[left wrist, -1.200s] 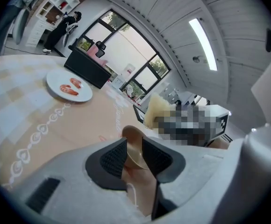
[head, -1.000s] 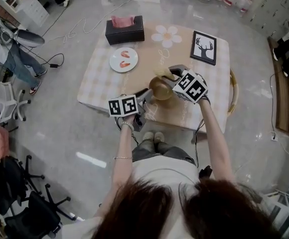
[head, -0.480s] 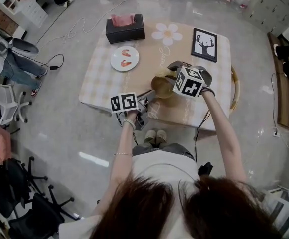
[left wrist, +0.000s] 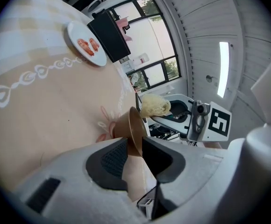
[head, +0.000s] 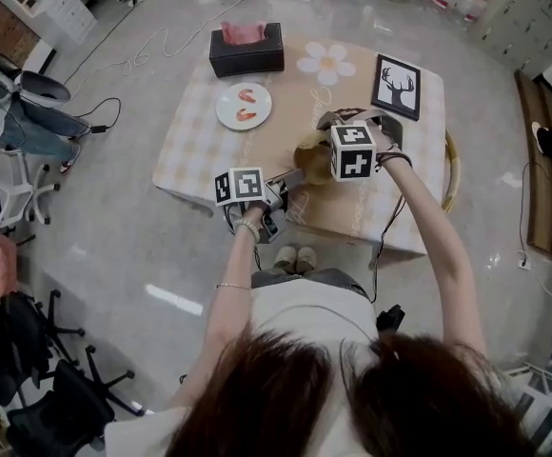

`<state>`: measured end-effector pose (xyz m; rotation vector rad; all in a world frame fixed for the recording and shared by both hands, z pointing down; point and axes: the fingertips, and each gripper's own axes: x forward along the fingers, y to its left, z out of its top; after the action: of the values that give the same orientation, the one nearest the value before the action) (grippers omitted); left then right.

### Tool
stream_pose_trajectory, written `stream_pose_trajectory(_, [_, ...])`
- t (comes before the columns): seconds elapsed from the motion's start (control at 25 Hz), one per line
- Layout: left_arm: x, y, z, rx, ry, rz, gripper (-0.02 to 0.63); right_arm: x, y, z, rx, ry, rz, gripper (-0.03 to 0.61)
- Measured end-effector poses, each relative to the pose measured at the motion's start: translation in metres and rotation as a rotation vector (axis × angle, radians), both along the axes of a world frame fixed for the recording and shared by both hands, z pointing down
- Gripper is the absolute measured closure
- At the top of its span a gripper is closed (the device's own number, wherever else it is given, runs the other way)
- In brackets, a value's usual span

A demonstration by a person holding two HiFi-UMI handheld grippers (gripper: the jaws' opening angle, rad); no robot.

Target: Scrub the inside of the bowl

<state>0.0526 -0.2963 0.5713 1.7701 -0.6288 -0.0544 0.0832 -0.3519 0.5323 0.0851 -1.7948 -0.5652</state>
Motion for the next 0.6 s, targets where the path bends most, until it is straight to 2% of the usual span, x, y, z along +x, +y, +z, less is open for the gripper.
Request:
stream_pose_trajectory(0.24, [0.0000, -0.0003, 0.0022, -0.029, 0.006, -0.001, 0.522, -0.0037, 0.0048, 0.0062, 0.028, 0.152, -0.150, 0.483])
stream_pose_trajectory(0.6, [0.0022, 0.0006, 0.0055, -0.052, 0.005, 0.004, 0.523, 0.0014, 0.0042, 0.0098, 0.057, 0.319, -0.272, 0.483])
